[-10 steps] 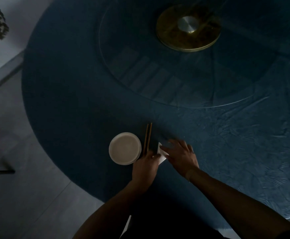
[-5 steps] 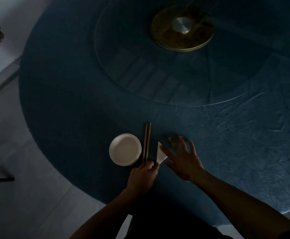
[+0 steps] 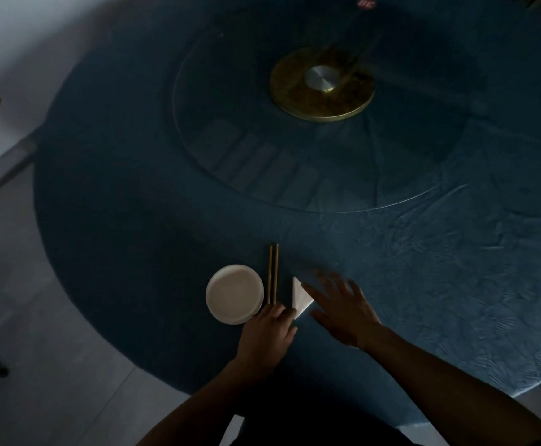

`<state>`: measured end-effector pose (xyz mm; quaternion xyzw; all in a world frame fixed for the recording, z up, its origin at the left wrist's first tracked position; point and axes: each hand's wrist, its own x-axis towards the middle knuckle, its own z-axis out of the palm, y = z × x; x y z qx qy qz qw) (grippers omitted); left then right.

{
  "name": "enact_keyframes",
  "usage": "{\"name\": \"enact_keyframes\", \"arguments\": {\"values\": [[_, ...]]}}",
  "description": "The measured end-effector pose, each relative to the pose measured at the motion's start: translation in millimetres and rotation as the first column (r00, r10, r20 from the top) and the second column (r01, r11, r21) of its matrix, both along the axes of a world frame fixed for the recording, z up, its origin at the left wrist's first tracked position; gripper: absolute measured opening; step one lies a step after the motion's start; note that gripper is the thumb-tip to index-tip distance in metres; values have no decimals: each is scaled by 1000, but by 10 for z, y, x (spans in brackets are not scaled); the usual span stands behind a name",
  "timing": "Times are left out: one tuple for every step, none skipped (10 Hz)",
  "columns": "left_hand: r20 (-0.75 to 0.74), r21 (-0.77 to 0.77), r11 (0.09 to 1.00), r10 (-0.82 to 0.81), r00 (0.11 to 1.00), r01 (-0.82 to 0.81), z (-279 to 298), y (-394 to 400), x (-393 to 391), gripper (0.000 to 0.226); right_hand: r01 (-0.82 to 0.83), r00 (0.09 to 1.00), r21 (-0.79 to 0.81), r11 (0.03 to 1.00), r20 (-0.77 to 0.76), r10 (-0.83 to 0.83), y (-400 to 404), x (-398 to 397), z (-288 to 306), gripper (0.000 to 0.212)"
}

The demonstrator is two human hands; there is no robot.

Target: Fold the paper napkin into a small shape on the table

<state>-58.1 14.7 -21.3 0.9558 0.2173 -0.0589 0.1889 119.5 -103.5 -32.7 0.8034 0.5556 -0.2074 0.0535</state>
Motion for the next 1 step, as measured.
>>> {"name": "enact_keyframes", "arguments": {"values": [[49,-31,999,-15,999,17,117,32,9,37,33,999,5,999,16,-33,9,-27,132,63]]}}
